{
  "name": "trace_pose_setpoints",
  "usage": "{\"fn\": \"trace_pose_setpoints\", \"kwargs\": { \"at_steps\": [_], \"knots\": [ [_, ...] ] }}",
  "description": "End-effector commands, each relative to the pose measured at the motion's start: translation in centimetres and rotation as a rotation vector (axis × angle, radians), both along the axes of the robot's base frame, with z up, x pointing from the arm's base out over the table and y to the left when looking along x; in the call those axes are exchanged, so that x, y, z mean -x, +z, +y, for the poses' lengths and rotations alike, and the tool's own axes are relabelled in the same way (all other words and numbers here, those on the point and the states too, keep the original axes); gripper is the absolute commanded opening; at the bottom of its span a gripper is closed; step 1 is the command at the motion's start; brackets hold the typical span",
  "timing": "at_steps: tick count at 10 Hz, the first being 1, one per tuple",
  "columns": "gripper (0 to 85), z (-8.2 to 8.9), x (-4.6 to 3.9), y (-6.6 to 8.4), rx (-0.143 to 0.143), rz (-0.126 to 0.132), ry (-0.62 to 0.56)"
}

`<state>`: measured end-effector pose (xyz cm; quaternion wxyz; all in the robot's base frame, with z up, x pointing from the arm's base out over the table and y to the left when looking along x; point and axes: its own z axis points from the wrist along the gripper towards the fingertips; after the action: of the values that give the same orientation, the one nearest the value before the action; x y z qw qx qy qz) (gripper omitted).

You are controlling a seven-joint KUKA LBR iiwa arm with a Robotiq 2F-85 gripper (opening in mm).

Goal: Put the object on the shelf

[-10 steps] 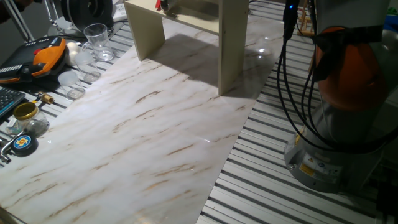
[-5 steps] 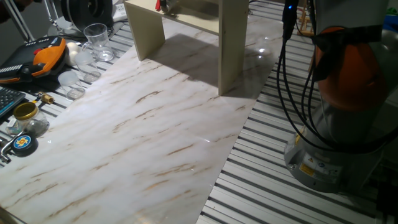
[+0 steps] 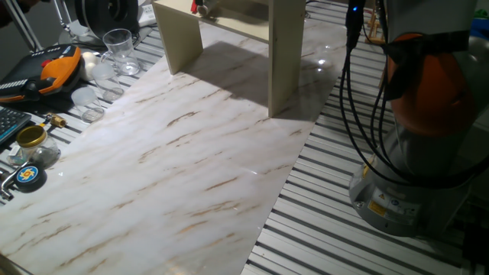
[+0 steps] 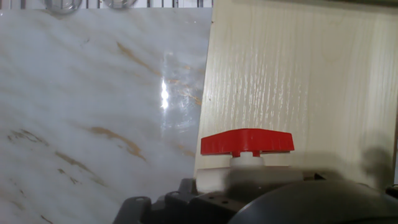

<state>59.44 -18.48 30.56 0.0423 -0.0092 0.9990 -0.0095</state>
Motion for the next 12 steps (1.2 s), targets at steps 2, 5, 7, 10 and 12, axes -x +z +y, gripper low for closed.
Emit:
{"fn": "trace_pose_setpoints", "kwargs": {
  "at_steps": [2, 5, 7, 10, 12],
  "knots": [
    [85.0, 0.2, -0.24, 0.3, 0.003, 0.003, 0.000],
    [85.0, 1.1, -0.94, 0.9, 0.004, 0.020, -0.008],
    [85.0, 2.0, -1.37, 0.9, 0.000, 0.021, -0.017],
    [68.0, 3.7, -1.76, 1.6, 0.014, 0.038, -0.027],
    [68.0, 4.9, -2.06, 1.6, 0.015, 0.041, -0.032]
  ]
}}
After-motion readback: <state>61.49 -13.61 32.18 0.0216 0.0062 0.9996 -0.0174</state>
